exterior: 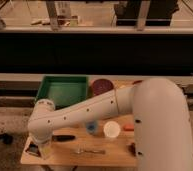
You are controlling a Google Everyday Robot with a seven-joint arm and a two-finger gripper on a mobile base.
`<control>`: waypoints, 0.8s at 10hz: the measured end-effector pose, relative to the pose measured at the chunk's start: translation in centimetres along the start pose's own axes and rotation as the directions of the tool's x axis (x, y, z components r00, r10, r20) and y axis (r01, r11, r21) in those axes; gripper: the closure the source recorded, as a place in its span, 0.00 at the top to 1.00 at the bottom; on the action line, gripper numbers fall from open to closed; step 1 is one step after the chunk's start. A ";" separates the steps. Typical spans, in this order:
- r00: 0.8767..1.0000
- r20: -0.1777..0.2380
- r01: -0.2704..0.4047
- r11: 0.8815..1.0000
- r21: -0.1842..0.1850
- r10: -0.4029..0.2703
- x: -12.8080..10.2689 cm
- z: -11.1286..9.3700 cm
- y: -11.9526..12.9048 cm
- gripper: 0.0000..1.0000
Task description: Wipe tray with brush
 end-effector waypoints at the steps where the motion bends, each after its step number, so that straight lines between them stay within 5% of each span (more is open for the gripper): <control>1: 1.000 0.003 -0.011 1.000 0.006 0.011 0.8 0.2 -0.4 0.80; 8: 0.998 0.022 -0.066 0.998 0.015 0.065 5.1 2.6 -1.1 0.80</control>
